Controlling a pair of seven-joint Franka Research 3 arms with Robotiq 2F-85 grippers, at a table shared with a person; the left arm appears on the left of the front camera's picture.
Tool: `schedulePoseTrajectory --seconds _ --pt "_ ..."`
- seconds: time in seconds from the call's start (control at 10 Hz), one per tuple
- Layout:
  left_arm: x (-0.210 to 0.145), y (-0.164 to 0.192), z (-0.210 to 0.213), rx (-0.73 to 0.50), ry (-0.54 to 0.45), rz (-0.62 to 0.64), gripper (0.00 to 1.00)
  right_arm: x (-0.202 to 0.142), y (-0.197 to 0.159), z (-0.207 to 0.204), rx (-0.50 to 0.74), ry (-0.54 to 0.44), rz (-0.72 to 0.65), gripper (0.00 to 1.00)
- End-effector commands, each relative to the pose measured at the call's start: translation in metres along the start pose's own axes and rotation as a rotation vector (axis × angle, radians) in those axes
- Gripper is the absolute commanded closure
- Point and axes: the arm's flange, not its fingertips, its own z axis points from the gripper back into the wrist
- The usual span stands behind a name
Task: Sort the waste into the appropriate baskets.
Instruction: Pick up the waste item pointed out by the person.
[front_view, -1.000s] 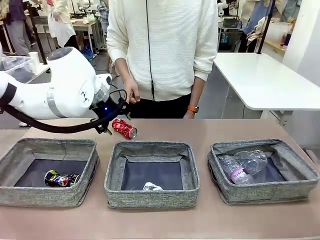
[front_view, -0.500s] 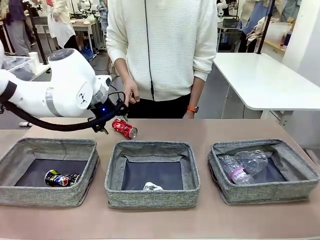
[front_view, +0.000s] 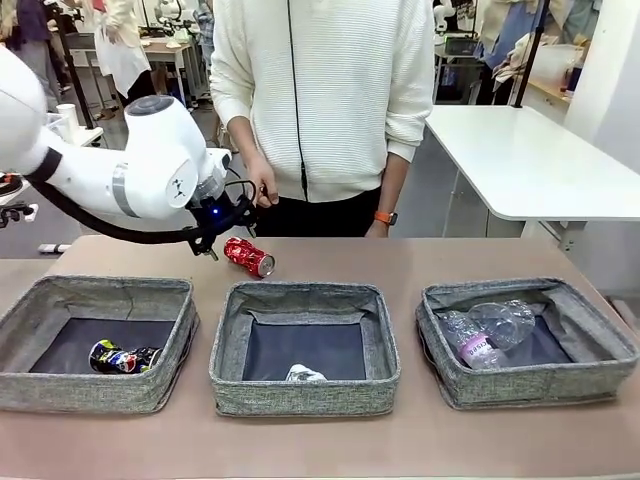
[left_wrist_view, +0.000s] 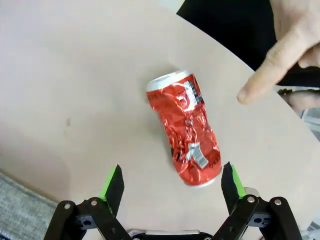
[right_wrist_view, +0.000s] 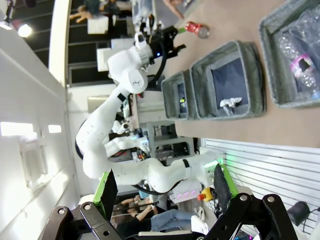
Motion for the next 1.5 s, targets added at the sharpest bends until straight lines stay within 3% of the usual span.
schedulePoseTrajectory --seconds 0.0,0.3,1.0,1.1,1.2,1.3,1.4 --pt "0.005 -0.015 -0.018 0.036 -0.039 0.027 0.0 0.002 0.004 0.0 0.019 0.004 0.024 0.0" --pt "0.008 -0.025 -0.047 0.014 -0.06 0.063 0.0 0.002 0.004 0.0 0.019 0.004 0.024 0.0" --pt "0.016 -0.025 -0.067 0.062 -0.066 0.115 0.0 0.002 0.004 0.0 0.019 0.004 0.024 0.0" --pt "0.015 -0.025 -0.067 0.079 -0.073 0.109 0.58 0.002 0.004 0.0 0.019 0.004 0.024 0.0" --pt "0.015 -0.025 -0.067 0.082 -0.07 0.108 0.58 0.002 0.004 0.0 0.019 0.004 0.024 0.0" --pt "0.014 -0.025 -0.067 0.093 -0.067 0.103 1.0 0.002 0.004 0.0 0.019 0.004 0.024 0.0" --pt "0.014 -0.025 -0.067 0.099 -0.067 0.103 0.63 0.002 0.004 0.0 0.019 0.004 0.024 0.0"
